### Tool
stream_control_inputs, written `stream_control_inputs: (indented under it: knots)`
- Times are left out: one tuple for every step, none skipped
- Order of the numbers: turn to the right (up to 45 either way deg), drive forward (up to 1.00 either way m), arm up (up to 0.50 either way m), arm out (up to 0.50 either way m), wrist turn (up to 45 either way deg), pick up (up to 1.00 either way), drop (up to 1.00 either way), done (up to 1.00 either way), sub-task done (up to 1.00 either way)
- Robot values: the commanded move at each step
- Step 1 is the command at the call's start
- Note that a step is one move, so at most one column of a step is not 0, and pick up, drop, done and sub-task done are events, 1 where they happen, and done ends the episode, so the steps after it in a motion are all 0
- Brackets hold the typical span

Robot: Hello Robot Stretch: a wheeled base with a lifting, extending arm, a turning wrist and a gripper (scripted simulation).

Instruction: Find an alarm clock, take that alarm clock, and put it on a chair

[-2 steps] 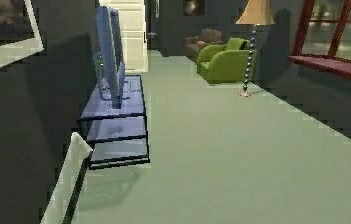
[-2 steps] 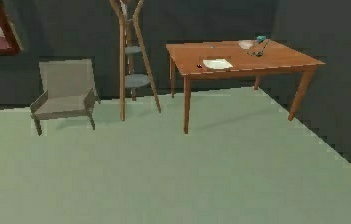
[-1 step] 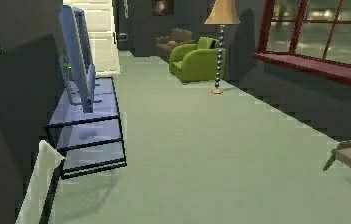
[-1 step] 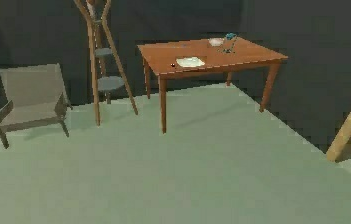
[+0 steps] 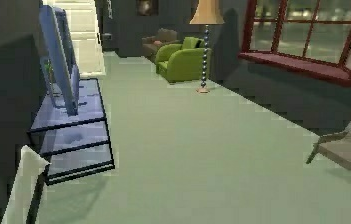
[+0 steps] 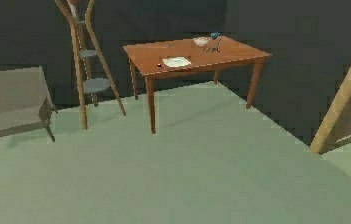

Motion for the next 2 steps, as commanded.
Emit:
stream_control_inputs:
  knots:
    - [0.0, 1.0, 0.0, 0.0, 0.0, 0.0, 0.0, 0.0, 0.0]
    - [0.0, 0.7, 0.0, 0.0, 0.0, 0.0, 0.0, 0.0, 0.0]
